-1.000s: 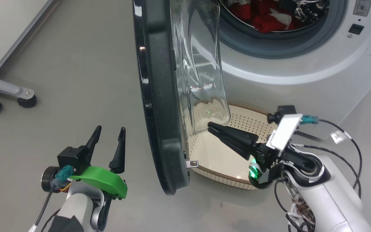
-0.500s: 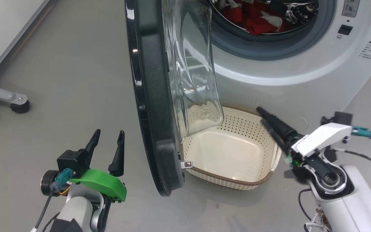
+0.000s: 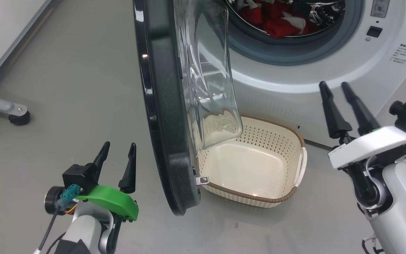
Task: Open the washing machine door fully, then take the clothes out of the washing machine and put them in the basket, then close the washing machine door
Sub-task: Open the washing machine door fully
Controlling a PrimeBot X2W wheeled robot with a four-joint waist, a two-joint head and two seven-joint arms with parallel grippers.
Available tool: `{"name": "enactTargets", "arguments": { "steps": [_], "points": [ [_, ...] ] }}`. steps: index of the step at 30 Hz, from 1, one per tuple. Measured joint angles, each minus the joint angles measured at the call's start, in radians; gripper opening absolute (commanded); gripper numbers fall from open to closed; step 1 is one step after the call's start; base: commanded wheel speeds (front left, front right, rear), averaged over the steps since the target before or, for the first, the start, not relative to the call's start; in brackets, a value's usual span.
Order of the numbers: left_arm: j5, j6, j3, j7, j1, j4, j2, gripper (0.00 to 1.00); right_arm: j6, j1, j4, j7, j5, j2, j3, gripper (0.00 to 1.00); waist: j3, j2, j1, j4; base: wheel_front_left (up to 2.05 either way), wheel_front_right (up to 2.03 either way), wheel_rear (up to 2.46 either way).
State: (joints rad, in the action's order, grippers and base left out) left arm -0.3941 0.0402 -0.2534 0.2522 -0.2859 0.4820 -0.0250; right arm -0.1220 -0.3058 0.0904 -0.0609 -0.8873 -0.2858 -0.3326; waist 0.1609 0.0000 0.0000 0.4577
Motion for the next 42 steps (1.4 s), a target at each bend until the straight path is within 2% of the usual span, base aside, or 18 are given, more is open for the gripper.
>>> {"name": "enactTargets", "arguments": {
  "steps": [6,8,12,19,23,33,42],
  "points": [
    [0.0,0.0,0.001,0.0,0.0,0.001,0.0,1.0,0.007,0.0,0.085,-0.185,0.232,-0.033,-0.003,1.0,0.001,0.0,0.0,-0.001,0.0,0.0,0.0],
    [0.001,0.0,0.002,0.0,0.0,0.002,0.0,1.0,0.046,0.0,0.11,-0.229,0.287,-0.032,-0.006,1.0,0.0,0.0,0.0,-0.002,0.0,0.0,0.0],
    [0.002,0.0,0.002,0.0,0.0,0.003,0.0,1.0,0.101,0.0,0.157,-0.212,0.357,-0.021,-0.026,1.0,-0.002,0.0,0.0,-0.004,0.0,0.0,0.0],
    [0.002,0.0,0.002,0.0,0.0,0.004,0.0,1.0,0.162,0.0,0.209,-0.203,0.431,0.047,-0.057,1.0,-0.002,0.0,0.0,-0.006,0.0,0.0,0.0],
    [0.002,0.0,0.002,0.0,0.0,0.003,0.0,1.0,0.193,0.0,0.216,-0.202,0.46,0.081,-0.029,1.0,-0.002,0.0,0.0,-0.006,0.0,0.0,0.0],
    [0.002,0.0,0.002,0.0,0.001,0.001,0.0,1.0,0.213,0.003,0.225,-0.202,0.49,0.112,0.054,1.0,0.002,0.0,0.0,-0.006,0.0,0.0,0.0],
    [0.0,0.0,0.003,0.0,0.001,-0.004,0.0,1.0,0.213,0.008,0.234,-0.202,0.525,0.137,0.085,1.0,0.005,0.0,0.0,-0.007,0.0,0.0,0.0]
  ]
}}
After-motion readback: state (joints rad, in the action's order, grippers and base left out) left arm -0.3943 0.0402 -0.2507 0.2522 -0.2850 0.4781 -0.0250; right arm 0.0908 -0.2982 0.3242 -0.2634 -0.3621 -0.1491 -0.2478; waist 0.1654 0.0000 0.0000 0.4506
